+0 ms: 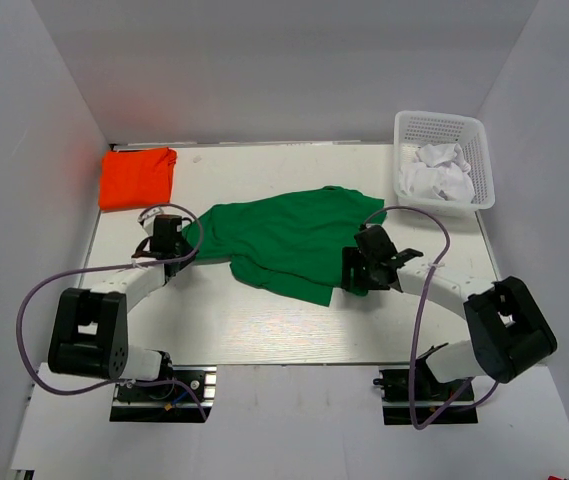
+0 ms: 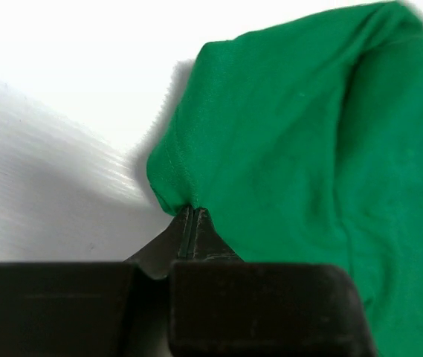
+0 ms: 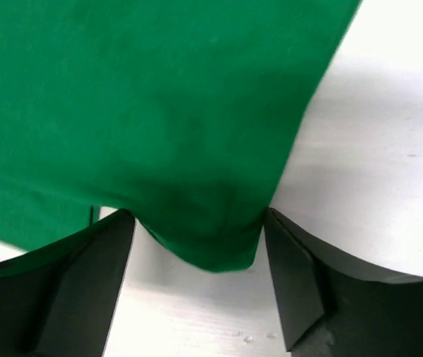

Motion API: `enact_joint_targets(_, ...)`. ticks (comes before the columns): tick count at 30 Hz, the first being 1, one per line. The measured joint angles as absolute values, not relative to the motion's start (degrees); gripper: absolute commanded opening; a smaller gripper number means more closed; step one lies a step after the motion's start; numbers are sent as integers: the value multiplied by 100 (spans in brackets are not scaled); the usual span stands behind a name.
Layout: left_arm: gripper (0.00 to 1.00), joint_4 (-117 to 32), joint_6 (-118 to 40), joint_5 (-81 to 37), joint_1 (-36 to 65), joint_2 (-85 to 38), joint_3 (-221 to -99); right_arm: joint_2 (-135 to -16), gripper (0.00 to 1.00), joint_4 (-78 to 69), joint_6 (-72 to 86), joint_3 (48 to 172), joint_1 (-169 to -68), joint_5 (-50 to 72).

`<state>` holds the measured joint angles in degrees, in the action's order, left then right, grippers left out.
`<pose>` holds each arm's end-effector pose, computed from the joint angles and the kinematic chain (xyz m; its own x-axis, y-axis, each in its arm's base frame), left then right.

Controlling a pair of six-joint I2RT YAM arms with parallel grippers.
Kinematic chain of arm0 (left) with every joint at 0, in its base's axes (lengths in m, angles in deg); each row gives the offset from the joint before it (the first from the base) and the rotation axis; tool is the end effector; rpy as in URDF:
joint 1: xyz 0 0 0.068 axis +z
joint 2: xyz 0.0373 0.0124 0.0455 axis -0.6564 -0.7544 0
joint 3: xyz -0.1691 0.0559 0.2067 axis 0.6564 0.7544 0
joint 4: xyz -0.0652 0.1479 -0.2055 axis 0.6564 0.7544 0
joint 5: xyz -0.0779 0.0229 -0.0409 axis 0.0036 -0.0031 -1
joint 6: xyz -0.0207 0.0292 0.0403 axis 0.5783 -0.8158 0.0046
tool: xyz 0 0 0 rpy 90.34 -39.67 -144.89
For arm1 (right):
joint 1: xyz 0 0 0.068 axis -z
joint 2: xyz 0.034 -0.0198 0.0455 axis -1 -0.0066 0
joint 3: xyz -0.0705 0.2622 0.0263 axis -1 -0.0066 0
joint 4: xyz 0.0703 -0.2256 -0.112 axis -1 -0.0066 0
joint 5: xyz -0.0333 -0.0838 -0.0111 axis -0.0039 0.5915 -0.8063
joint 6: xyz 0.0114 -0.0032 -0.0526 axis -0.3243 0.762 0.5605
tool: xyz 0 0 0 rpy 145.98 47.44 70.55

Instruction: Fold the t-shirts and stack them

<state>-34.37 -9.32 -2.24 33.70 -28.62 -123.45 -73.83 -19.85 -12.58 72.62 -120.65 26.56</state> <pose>0.2600 -0.0263 0.1612 -0.5785 -0.5733 -0.5802 -0.5015 0.8110 -0.3013 0.2208 0.1272 0.1644 -0.8449 0.0091 -0.5348 -0.0765 0.9875 0.1376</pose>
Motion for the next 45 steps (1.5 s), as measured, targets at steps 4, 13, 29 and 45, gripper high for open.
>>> enact_joint_targets(4, 0, -3500, -941, -193, 3363, -2516, -12282, -7515, 11, -1840, -1376, 7286, -12067, 2905)
enact_joint_targets(13, 0, -3612, -1166, -416, 3341, -2064, -12293, -7329, 0, -1703, -1312, 7297, -12078, 3104)
enact_joint_targets(29, 0, -3876, -1996, -995, 3335, -396, -14310, -5040, 0, -960, -259, 9485, -12082, 4002)
enact_joint_targets(45, 0, -3120, -2694, -1494, 3348, 1158, -17217, -4387, 0, -2238, 1127, 12757, -12078, 2127)
